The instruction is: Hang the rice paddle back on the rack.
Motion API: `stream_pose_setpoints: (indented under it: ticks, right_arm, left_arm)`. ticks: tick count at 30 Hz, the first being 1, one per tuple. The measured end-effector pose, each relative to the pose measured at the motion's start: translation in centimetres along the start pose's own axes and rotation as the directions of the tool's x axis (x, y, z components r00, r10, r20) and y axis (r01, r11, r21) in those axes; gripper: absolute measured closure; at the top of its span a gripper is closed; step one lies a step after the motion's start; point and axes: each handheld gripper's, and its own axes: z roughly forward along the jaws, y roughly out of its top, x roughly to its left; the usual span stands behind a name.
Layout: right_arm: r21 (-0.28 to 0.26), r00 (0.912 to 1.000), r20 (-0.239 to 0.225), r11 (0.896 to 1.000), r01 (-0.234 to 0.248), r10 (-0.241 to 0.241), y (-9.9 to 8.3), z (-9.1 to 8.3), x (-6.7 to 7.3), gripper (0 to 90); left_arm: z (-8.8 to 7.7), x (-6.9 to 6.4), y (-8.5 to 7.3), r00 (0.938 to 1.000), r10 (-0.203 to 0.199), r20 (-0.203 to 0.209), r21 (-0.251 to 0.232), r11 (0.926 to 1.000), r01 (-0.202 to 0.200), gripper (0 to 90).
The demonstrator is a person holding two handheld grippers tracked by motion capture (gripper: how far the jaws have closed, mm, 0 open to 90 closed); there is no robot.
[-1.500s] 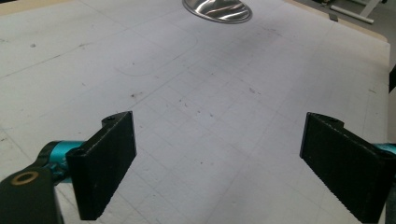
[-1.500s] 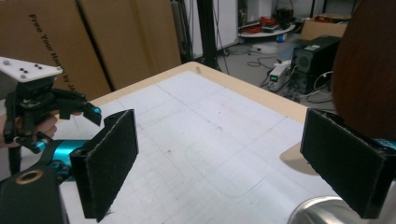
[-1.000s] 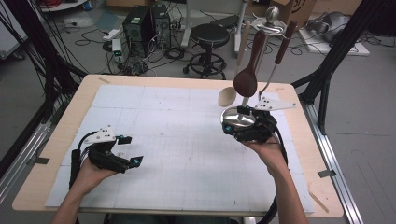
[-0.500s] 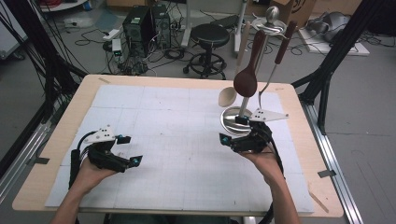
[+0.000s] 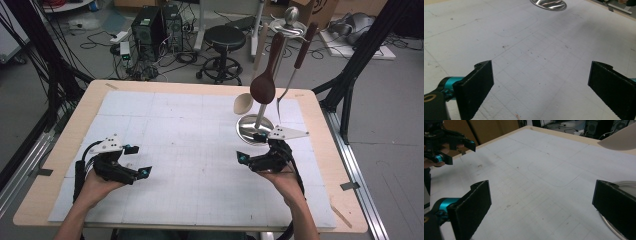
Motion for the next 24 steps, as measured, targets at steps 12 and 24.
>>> stream_pose_setpoints:
  ticks: [12, 24]
  right_arm:
    - [-0.013, 0.9997, 0.010, 1.000, -0.023, 0.023, -1.6, -0.6, -0.1, 1.3]
    - [-0.017, 0.9989, 0.024, 0.999, -0.040, 0.040, -3.2, -1.4, -0.1, 1.4]
  left_arm:
    - [-0.1, 0.2, -0.1, 1.0000, -0.002, -0.008, 0.001, 1.0000, 0.002, 7.1]
    - [-0.1, 0.3, -0.3, 1.0000, -0.003, -0.008, 0.005, 1.0000, 0.003, 7.1]
